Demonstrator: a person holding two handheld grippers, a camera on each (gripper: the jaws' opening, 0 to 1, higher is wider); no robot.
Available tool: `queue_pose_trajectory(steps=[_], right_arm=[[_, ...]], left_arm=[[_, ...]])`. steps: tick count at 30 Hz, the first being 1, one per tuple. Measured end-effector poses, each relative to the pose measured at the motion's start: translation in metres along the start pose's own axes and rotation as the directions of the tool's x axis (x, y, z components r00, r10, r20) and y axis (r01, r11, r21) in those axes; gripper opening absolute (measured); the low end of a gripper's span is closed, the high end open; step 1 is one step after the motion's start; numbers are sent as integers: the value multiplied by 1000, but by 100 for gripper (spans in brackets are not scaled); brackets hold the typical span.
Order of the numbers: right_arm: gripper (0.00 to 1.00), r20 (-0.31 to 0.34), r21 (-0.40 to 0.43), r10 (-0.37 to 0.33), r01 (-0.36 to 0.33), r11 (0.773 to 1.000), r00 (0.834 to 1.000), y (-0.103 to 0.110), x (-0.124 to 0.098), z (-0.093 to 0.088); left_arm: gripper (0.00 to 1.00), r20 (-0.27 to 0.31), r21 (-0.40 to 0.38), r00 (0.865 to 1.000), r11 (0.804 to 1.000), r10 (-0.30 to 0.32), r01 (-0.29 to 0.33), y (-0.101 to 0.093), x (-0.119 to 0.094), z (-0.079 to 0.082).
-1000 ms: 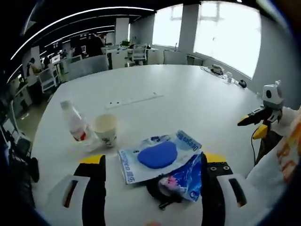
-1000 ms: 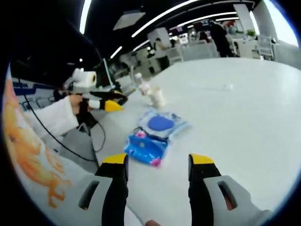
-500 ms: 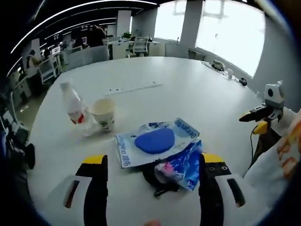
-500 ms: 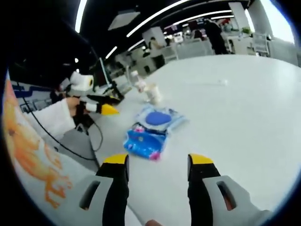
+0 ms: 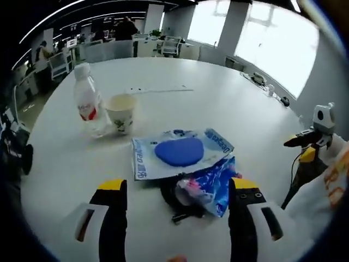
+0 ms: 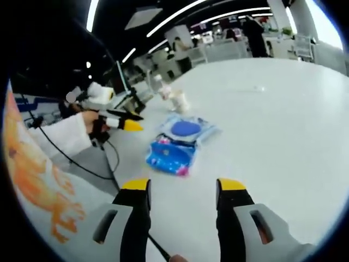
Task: Arrange the tabletop items into an orderly group along one side of the table until the central work area is clear of visible clutter.
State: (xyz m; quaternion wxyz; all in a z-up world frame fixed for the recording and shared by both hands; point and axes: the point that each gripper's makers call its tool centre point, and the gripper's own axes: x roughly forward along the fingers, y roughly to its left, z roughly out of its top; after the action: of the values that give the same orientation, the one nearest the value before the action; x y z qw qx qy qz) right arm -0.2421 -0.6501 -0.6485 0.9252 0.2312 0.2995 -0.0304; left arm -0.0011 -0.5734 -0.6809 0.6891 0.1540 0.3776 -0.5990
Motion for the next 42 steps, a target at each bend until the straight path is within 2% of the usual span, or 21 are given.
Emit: queue_pose_trajectory(steps=[5, 7, 8, 10, 11, 13, 15, 17, 20, 24, 27, 28, 29, 32, 35, 38, 42], right_arm=[[45, 6, 20, 4, -4, 1000, 1000, 0, 3, 4], [42, 35, 59, -19, 17, 998, 999, -4, 4, 9], [40, 28, 66, -31, 29, 997, 999, -7, 5, 10], [39, -24, -81, -68, 66, 994, 997, -14, 11, 8], [39, -26, -86, -82, 79, 993, 996, -17, 15, 9], [39, -12, 5, -60, 60, 998, 998, -15, 25, 17], [39, 32, 75, -27, 24, 997, 999, -13, 34, 32], [38, 42, 67, -36, 33, 997, 998, -16, 41, 42], [37, 55, 68, -65, 61, 996, 996, -20, 53, 51], [37, 62, 129, -64, 55, 990, 996, -24, 68, 56], [36, 48, 191, -53, 43, 981, 997, -26, 81, 55], [35, 40, 214, -52, 42, 976, 998, -28, 87, 54], [34, 35, 231, -54, 45, 972, 998, -30, 91, 53], [33, 20, 290, -63, 54, 956, 998, -36, 106, 49], [33, 9, 336, -59, 53, 940, 998, -40, 116, 46], [32, 0, 387, -71, 65, 920, 997, -48, 123, 43], [31, -8, 416, -70, 67, 907, 997, -51, 130, 42]], left_arm=[[76, -4, -40, 1000, 999, 3, -3, 7, 7, -5], [75, -10, -56, 1000, 998, 8, -9, 11, 8, -7], [74, -11, -61, 1000, 998, 7, -8, 12, 8, -8], [70, -20, -78, 1000, 997, 6, -7, 15, 11, -11], [67, -25, -82, 1000, 997, 6, -9, 16, 12, -13], [64, -36, -96, 999, 995, 14, -17, 20, 15, -16], [66, -4, -132, 1000, 991, 22, -22, 24, 16, -11], [68, 24, -170, 1000, 985, 7, -3, 23, 16, -6], [66, 23, -172, 999, 985, 28, -24, 30, 16, -5], [61, 7, -177, 1000, 984, 26, -25, 33, 19, -7], [54, 2, -187, 999, 981, 46, -45, 40, 21, -8], [50, 17, -211, 996, 974, 83, -78, 48, 22, -6], [45, 29, -230, 995, 970, 91, -82, 50, 22, -5], [40, 69, -311, 992, 947, 108, -81, 58, 23, -1], [38, 85, -331, 992, 942, 94, -61, 61, 24, 1], [36, 70, -329, 995, 943, 69, -42, 59, 29, -1], [33, 55, -326, 996, 944, 74, -52, 62, 36, -6]])
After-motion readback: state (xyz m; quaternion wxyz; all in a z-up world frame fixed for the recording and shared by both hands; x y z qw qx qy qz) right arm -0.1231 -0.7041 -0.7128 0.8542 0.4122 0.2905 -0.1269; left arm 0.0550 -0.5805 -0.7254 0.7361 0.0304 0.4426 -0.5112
